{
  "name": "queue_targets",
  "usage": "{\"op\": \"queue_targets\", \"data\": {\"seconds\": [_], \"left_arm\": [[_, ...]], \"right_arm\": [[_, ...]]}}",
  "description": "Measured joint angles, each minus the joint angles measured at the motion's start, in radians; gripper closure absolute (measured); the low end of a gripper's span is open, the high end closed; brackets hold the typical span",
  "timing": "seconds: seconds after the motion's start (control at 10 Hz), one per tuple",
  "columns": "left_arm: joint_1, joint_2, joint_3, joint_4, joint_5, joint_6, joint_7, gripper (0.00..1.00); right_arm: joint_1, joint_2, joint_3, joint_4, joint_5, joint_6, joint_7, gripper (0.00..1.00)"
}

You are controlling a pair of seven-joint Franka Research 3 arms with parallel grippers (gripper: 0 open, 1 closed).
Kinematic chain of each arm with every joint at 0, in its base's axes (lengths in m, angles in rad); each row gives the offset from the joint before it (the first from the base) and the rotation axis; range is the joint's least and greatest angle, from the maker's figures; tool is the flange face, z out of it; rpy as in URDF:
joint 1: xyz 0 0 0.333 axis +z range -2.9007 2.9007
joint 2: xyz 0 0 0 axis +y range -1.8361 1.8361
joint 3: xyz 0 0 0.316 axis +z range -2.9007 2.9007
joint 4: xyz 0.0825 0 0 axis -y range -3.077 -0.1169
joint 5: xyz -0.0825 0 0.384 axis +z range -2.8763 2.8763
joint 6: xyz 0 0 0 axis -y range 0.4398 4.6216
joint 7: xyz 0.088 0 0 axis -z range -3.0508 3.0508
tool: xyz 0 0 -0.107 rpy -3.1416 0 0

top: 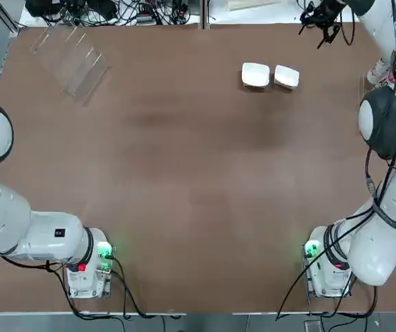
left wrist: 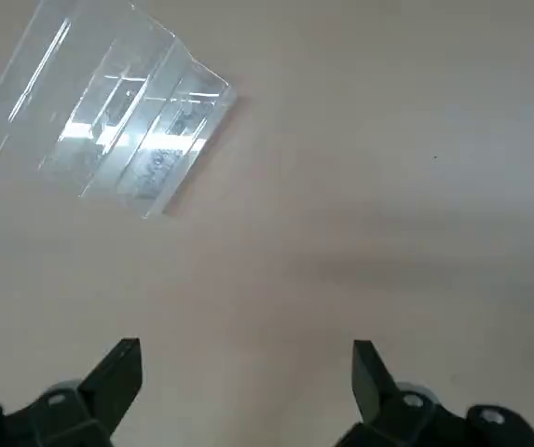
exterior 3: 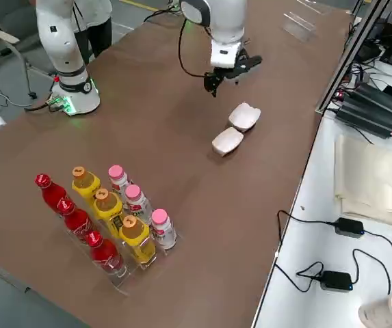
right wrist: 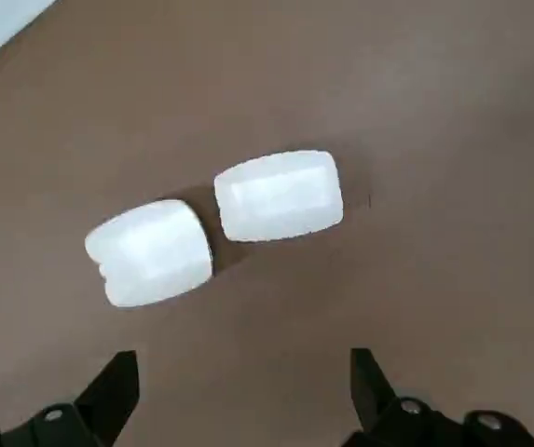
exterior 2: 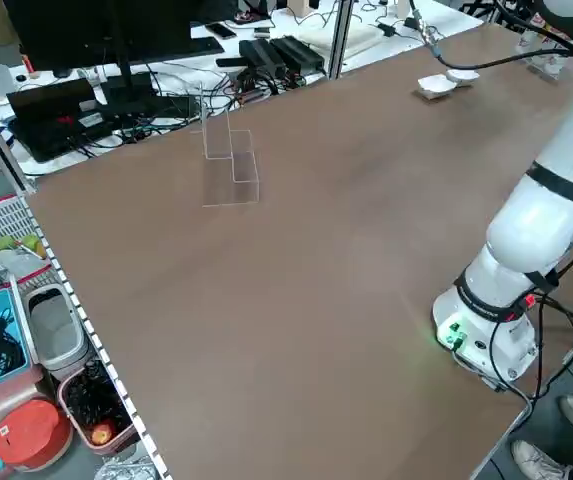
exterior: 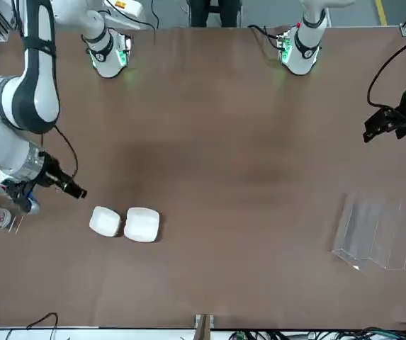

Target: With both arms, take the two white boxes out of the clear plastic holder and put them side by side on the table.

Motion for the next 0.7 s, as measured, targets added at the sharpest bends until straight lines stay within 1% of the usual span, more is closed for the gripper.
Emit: {"op": "queue_targets", "data": {"seconds": [0.2,0.4,0.5,0.6,0.7], "left_arm": [[0.002,0.0,0.001,0.001,0.0,0.0,0.0,0.0],[0.002,0.0,0.001,0.002,0.0,-0.014,0.0,0.0],[0.002,-0.001,0.001,0.003,0.0,-0.016,0.0,0.0],[0.001,-0.001,0.0,0.003,0.0,-0.017,0.0,0.0],[0.001,-0.002,-0.002,0.003,0.0,-0.017,0.0,0.0]], "right_arm": [[-0.002,-0.003,-0.007,0.056,-0.038,-0.072,-0.035,0.0],[-0.008,-0.014,-0.011,0.163,-0.049,-0.158,-0.039,0.0],[-0.036,-0.024,0.007,0.196,-0.054,-0.195,-0.042,0.0],[-0.117,-0.032,0.069,0.242,-0.071,-0.25,-0.047,0.0],[-0.22,-0.042,0.157,0.288,-0.094,-0.293,-0.052,0.0]]}}
